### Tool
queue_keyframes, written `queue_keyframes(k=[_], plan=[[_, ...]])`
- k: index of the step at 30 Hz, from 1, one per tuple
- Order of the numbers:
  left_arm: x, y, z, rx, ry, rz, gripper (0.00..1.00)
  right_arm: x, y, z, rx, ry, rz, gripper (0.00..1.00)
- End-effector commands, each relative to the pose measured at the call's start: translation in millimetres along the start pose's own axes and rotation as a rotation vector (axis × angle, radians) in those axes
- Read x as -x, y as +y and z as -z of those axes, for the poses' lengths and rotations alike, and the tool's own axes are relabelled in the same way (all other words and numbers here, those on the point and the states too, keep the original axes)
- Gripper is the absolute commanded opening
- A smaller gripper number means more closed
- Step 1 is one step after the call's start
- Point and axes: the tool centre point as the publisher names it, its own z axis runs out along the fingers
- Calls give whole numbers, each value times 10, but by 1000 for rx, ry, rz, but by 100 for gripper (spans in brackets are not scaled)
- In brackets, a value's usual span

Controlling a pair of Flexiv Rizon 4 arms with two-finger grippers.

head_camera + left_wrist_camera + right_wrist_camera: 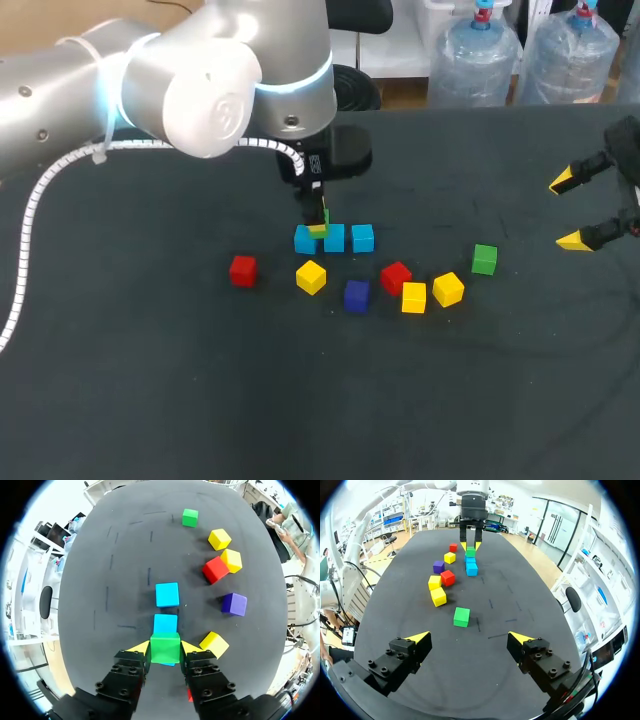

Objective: Place the blue cubes, place green cubes on the blue cubes, place the yellow cubes on the green cubes, then place the red cubes on the yellow cubes, and place purple cube on the red cubes.

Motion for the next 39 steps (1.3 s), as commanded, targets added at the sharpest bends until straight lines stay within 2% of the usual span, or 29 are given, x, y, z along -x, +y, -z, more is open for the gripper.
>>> queue_keyframes(k=[1, 4, 7, 17, 27, 31, 39], plan=[[-1, 30, -5, -6, 5, 0, 0, -4, -9, -11, 1, -3, 1, 100], [-4, 29, -8, -7, 7, 1, 1, -4, -9, -11, 1, -3, 1, 100], [-4, 28, -9, -8, 8, 1, 6, -4, -9, -11, 1, -3, 1, 100], [4, 35, -6, -7, 7, -3, 6, -4, -9, -11, 1, -3, 1, 100], [14, 33, -8, -9, 11, -6, 10, -4, -9, -11, 1, -3, 1, 100], [16, 33, -9, -9, 13, -5, 17, -4, -9, -11, 1, -3, 1, 100], [23, 36, -10, -10, 15, -5, 40, -4, -9, -11, 1, -3, 1, 100]])
